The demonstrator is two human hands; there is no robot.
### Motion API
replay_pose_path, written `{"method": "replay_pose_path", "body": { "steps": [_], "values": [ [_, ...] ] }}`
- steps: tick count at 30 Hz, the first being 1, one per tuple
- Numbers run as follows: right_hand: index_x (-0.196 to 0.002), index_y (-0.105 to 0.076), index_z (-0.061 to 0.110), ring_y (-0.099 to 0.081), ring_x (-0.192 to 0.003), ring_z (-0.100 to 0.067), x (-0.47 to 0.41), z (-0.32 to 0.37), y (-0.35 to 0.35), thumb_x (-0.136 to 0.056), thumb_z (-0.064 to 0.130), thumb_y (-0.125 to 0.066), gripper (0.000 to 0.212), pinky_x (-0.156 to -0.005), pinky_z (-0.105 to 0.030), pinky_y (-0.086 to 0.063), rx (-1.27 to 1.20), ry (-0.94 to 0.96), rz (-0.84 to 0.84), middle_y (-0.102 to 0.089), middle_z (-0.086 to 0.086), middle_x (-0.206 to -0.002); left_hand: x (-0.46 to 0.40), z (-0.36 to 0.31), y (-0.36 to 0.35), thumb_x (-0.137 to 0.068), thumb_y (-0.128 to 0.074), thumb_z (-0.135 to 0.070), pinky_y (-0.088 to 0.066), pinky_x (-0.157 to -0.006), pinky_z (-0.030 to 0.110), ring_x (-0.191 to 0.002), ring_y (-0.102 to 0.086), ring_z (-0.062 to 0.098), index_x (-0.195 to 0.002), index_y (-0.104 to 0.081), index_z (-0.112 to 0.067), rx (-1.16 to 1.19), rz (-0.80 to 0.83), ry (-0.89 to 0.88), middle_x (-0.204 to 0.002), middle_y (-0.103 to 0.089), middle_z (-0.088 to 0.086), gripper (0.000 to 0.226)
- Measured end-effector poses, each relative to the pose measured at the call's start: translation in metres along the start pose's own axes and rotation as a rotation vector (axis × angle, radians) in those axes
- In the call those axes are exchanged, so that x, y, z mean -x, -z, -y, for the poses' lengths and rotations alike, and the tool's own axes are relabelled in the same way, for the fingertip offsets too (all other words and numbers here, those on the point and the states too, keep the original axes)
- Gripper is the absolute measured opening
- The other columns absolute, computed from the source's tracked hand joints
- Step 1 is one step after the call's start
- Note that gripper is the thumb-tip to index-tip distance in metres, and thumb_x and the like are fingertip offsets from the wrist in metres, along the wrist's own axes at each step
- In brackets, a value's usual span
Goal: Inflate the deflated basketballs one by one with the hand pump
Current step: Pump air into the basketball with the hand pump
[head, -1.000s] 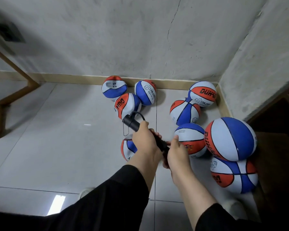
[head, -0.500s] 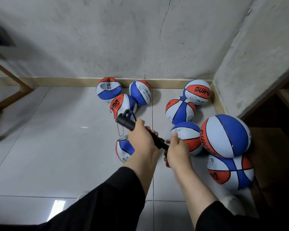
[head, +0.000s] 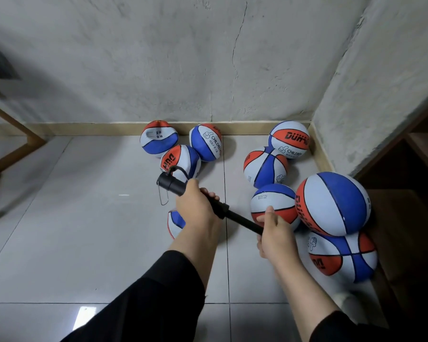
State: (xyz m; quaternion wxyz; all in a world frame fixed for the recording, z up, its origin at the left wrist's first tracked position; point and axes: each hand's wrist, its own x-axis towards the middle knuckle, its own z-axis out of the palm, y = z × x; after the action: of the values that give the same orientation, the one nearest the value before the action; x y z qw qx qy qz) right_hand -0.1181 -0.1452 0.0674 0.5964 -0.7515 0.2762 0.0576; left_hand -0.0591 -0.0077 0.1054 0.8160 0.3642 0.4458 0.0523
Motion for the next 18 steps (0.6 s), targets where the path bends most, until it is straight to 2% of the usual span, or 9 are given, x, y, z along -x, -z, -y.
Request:
{"method": "replay_pose_path", "body": {
  "steps": [1,3,6,8,10,14,16,18],
  "values": [
    [-0.086,-0.062,0.022,-0.058,-0.069,-0.028,0.000,-0.001,-0.005,-0.102,0.058,-0.033,0.049,-0.065,-0.034,-0.047,0.013,0.028,-0.008,-0.065,-0.012,-0.080,0.003,0.006,-0.001,-0.087,-0.058,-0.022,-0.048,-0.054,0.030,-0.049,-0.050,0.020,-0.088,-0.051,-0.011,-0.002,0.005,0.005,-0.064,-0.051,0.004,0.013],
    [-0.087,-0.063,0.018,-0.059,-0.074,-0.030,0.003,0.001,-0.015,-0.095,0.062,-0.029,0.056,-0.069,-0.042,-0.048,0.036,0.078,-0.015,-0.064,-0.011,-0.078,0.010,0.015,-0.002,-0.085,-0.058,-0.024,-0.048,-0.053,0.030,-0.050,-0.052,0.021,-0.095,-0.052,-0.010,-0.009,-0.003,0.004,-0.066,-0.052,0.006,0.018],
    [-0.091,-0.064,0.013,-0.064,-0.076,-0.036,0.006,0.013,-0.023,-0.102,0.055,-0.027,0.056,-0.074,-0.048,-0.056,0.071,0.131,-0.024,-0.069,-0.015,-0.081,0.024,0.022,-0.008,-0.092,-0.055,-0.015,-0.047,-0.048,0.027,-0.045,-0.048,0.018,-0.095,-0.052,-0.009,0.015,-0.008,-0.015,-0.057,-0.049,0.002,0.007],
    [-0.097,-0.066,0.012,-0.066,-0.079,-0.035,0.004,0.021,-0.026,-0.109,0.043,-0.028,0.051,-0.074,-0.045,-0.056,0.087,0.159,-0.032,-0.072,-0.015,-0.087,0.029,0.024,-0.010,-0.092,-0.055,-0.014,-0.047,-0.048,0.028,-0.045,-0.046,0.019,-0.094,-0.050,-0.009,0.047,-0.001,0.014,-0.057,-0.047,0.003,0.007],
    [-0.100,-0.068,0.010,-0.064,-0.075,-0.032,0.000,0.024,-0.026,-0.111,0.040,-0.028,0.051,-0.071,-0.038,-0.052,0.095,0.174,-0.022,-0.072,-0.013,-0.085,0.029,0.023,-0.012,-0.092,-0.056,-0.017,-0.047,-0.049,0.029,-0.047,-0.047,0.020,-0.095,-0.049,-0.010,0.067,0.009,0.037,-0.059,-0.047,0.004,0.010],
    [-0.098,-0.069,0.012,-0.060,-0.076,-0.028,-0.003,0.018,-0.020,-0.109,0.046,-0.029,0.053,-0.073,-0.034,-0.045,0.093,0.174,0.015,-0.067,-0.009,-0.081,0.019,0.008,-0.011,-0.096,-0.060,-0.019,-0.048,-0.047,0.027,-0.043,-0.050,0.018,-0.098,-0.052,-0.009,0.040,0.011,0.001,-0.056,-0.049,0.002,0.014],
    [-0.088,-0.066,0.015,-0.059,-0.071,-0.030,-0.005,0.011,-0.010,-0.102,0.056,-0.030,0.057,-0.069,-0.038,-0.047,0.054,0.129,-0.009,-0.066,-0.012,-0.076,0.008,-0.005,-0.006,-0.097,-0.061,-0.019,-0.050,-0.048,0.027,-0.042,-0.051,0.016,-0.095,-0.052,-0.010,0.043,-0.026,-0.030,-0.055,-0.050,0.001,0.013],
    [-0.084,-0.063,0.020,-0.057,-0.065,-0.027,-0.008,0.003,-0.001,-0.105,0.053,-0.031,0.050,-0.062,-0.031,-0.046,0.029,0.077,-0.003,-0.064,-0.010,-0.075,-0.003,-0.012,0.001,-0.096,-0.061,-0.018,-0.051,-0.051,0.028,-0.043,-0.051,0.016,-0.095,-0.053,-0.010,0.047,-0.063,-0.050,-0.055,-0.051,0.001,0.012]
  ]
}}
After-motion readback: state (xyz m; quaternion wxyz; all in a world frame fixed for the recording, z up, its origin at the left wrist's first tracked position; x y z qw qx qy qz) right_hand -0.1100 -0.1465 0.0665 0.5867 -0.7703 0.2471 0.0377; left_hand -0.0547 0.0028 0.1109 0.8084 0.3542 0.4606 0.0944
